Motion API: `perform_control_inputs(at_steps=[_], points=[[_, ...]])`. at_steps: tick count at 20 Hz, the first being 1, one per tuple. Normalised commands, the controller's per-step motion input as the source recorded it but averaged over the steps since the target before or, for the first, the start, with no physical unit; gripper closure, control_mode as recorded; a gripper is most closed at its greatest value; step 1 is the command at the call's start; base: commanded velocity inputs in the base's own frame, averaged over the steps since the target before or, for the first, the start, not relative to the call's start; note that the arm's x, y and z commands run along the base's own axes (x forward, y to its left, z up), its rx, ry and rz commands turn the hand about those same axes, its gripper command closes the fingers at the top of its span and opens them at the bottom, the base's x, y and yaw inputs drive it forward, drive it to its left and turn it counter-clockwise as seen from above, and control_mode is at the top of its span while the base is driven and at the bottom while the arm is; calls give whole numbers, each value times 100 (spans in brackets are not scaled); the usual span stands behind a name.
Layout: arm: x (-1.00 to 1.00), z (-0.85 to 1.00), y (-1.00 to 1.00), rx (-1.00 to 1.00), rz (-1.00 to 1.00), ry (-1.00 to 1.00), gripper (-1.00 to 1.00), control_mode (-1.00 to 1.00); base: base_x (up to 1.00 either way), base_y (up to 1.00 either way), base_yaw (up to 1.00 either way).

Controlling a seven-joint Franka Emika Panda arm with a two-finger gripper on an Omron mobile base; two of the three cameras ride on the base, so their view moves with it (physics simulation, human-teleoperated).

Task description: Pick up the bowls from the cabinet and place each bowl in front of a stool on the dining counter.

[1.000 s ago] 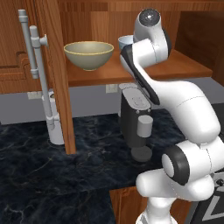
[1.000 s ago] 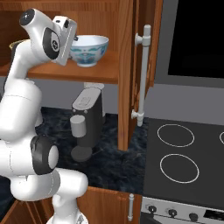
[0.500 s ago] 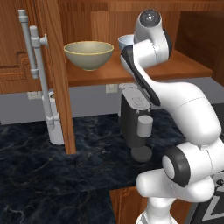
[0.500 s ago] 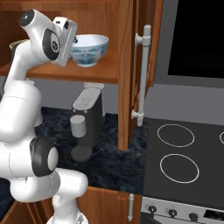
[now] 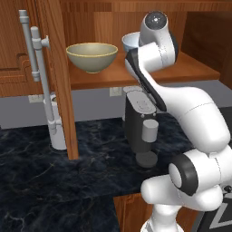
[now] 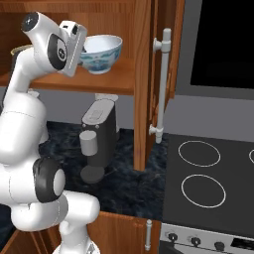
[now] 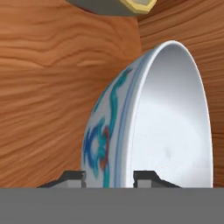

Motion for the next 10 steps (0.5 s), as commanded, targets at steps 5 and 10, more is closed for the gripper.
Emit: perform_control_inputs(at_steps=[5, 10], points=[[-13, 0, 0, 0, 0, -3, 100, -100, 0, 0, 0], [-57, 0, -2, 0, 0, -6, 100, -100, 0, 0, 0]])
